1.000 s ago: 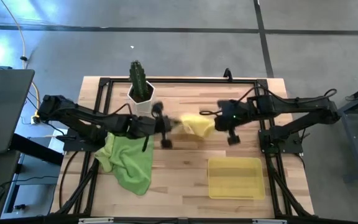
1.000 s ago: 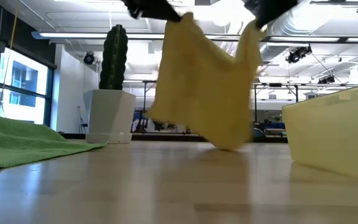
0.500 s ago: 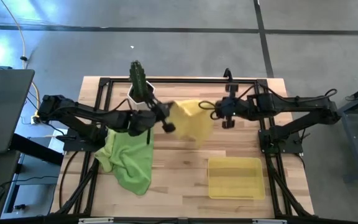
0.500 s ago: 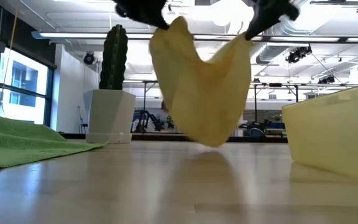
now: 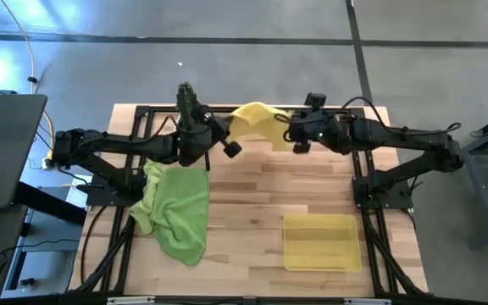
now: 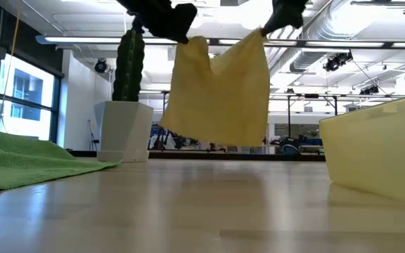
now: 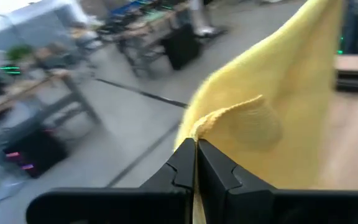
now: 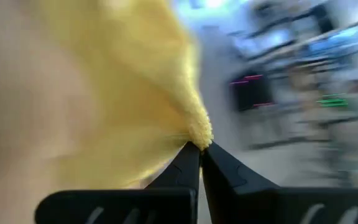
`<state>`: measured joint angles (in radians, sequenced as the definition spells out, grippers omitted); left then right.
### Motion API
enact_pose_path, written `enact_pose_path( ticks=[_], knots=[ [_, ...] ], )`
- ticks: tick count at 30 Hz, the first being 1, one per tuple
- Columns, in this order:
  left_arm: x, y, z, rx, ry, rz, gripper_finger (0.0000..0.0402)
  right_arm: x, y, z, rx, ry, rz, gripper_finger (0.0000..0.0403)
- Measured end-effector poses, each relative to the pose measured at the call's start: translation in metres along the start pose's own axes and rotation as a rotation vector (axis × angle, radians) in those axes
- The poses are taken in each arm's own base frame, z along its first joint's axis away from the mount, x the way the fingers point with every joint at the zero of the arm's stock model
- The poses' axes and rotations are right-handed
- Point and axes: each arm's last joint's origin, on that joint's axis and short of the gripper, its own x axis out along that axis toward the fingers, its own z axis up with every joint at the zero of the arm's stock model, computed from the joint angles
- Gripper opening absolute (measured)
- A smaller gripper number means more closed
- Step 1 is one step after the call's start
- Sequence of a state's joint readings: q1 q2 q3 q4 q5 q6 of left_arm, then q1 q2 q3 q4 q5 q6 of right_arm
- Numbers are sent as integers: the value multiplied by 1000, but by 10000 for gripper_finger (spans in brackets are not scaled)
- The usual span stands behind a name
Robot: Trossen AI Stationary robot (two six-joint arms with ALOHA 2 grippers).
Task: Roll microfiber towels into tight, uniform cylinder then place into a basket
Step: Fold the yellow towel
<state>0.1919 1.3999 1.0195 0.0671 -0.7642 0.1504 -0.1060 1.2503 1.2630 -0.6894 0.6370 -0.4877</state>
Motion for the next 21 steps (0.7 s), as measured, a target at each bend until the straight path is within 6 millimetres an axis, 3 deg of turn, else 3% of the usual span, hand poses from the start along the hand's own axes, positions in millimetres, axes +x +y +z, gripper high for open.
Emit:
enact_pose_path(
  ticks=[4,6,9,12,21],
  knots=[
    [-5,-22,-28,-33,149,-399,1,11,36,-22,161,87,416,0],
    [-7,-38,-51,-52,240,-562,1,21,62,-37,175,133,525,0],
    [-11,-61,-85,-28,313,-673,1,35,103,-55,176,90,616,0],
    [-13,-79,-104,-20,323,-712,1,41,132,-69,160,27,662,0],
    [-11,-108,-130,-77,388,-729,1,39,151,-81,233,39,687,0]
  ],
)
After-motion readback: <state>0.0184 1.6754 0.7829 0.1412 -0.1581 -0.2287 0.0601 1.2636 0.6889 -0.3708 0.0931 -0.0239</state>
